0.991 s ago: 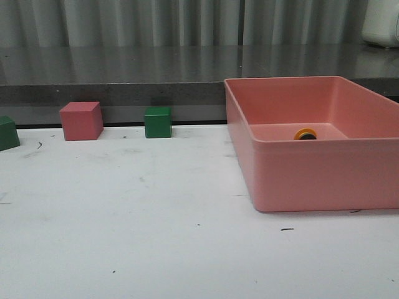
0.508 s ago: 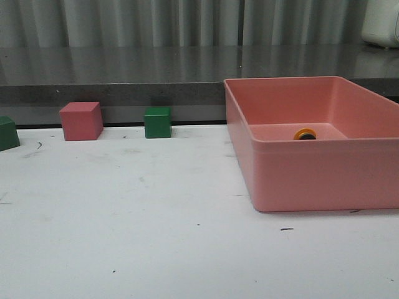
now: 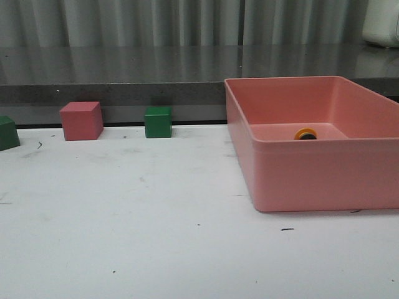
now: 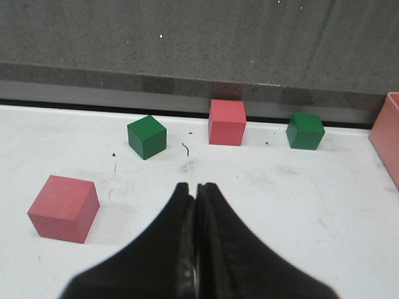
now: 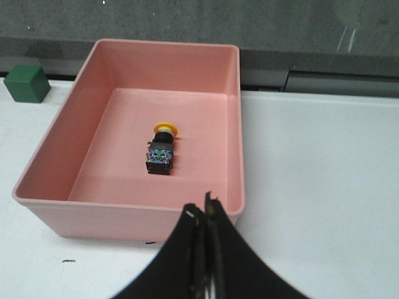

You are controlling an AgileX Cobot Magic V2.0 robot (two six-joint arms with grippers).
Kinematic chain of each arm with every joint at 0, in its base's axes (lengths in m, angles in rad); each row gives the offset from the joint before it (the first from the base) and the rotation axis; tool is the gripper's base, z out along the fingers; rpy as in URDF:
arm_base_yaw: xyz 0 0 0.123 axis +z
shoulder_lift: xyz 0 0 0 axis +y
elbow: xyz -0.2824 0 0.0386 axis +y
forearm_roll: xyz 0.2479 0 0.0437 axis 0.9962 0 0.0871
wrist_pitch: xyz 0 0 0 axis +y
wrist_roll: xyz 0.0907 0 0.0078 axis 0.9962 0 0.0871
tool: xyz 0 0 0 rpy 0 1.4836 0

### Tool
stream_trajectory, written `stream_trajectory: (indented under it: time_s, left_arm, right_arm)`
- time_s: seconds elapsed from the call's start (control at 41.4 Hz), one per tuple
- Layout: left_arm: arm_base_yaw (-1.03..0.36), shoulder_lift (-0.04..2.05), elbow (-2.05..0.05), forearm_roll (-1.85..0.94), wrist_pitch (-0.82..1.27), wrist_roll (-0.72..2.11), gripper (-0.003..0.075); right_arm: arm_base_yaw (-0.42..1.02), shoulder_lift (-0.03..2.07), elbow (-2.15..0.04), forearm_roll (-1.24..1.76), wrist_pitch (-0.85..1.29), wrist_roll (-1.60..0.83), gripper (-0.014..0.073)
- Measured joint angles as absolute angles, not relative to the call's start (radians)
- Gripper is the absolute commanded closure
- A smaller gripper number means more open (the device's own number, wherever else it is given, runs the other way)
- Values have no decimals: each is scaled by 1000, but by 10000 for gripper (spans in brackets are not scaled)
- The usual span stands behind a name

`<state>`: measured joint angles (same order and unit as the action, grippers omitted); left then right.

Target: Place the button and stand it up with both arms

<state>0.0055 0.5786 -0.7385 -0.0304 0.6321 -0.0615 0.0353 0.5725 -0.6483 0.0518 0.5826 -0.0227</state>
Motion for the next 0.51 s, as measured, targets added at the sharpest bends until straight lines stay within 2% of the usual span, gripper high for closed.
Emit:
stream_trajectory:
  time_s: [0.145, 0.218, 0.29, 0.411, 0.459, 0.508]
  left_arm:
    - [6, 641, -739, -30, 636, -62, 736]
    - [6, 661, -739, -22, 638, -62, 689]
    - [6, 671, -739, -9, 638, -57, 566]
    - [6, 673, -739, 0, 638, -43, 337]
    - [6, 673, -739, -7, 641, -41, 293]
    - [6, 673, -739, -7, 650, -41, 276]
  right_arm:
    - [35, 626, -648, 52, 602, -23, 653]
    - [35, 643, -648, 52, 615, -23, 596]
    - [35, 662, -648, 52, 626, -23, 477]
    - [35, 674, -648, 51, 643, -23, 214]
    - [35, 674, -648, 51, 642, -23, 125]
    - [35, 674, -648, 51, 642, -23, 88]
